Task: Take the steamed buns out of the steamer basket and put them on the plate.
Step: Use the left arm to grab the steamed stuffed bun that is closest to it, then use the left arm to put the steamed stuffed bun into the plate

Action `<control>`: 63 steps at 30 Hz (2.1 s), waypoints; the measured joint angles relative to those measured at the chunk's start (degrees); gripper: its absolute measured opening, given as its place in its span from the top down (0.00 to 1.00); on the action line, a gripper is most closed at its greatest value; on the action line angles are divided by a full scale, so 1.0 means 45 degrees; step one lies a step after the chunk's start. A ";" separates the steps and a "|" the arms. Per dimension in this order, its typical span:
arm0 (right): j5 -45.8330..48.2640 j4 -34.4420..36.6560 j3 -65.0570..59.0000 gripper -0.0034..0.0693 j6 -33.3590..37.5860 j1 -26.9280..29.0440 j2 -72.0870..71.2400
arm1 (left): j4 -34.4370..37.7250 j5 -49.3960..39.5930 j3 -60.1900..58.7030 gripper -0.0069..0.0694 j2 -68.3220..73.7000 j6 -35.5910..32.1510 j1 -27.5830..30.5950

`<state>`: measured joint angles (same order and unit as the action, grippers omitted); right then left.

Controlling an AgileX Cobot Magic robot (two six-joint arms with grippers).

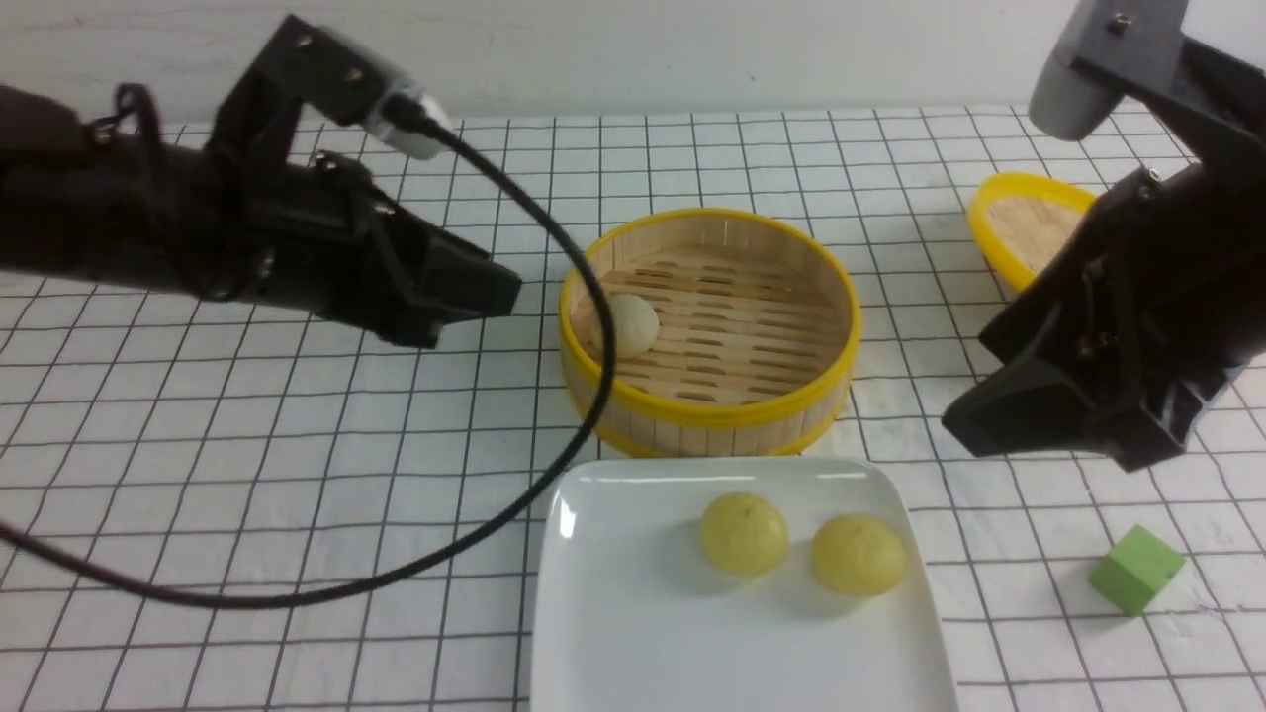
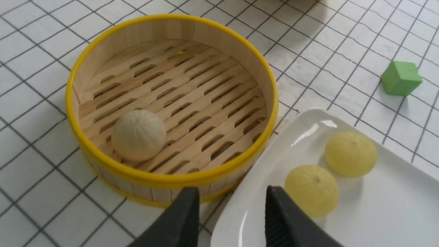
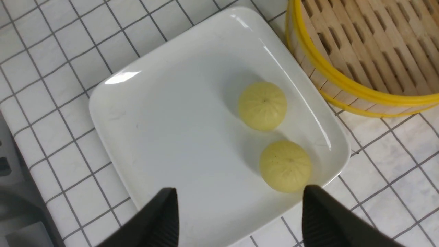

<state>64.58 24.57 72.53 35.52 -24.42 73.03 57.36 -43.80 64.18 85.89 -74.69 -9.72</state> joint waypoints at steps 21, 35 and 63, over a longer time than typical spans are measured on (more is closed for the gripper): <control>0.0419 0.0322 -0.0316 0.30 -0.0076 0.0000 -0.0639 | -0.0125 0.2682 0.3338 0.44 0.5313 0.0105 -0.1207; -0.0033 0.0626 -0.1227 0.30 0.0132 0.0000 -0.0650 | -0.0187 0.2682 0.4241 0.44 0.6723 0.0105 -0.1509; -0.0058 0.0788 -0.1227 0.33 0.0132 0.0000 -0.0650 | -0.0238 0.3254 0.4267 0.88 0.4993 0.0753 -0.1855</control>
<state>64.32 28.11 67.01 36.11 -24.42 70.10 56.29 -29.16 83.38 108.36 -71.31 -18.07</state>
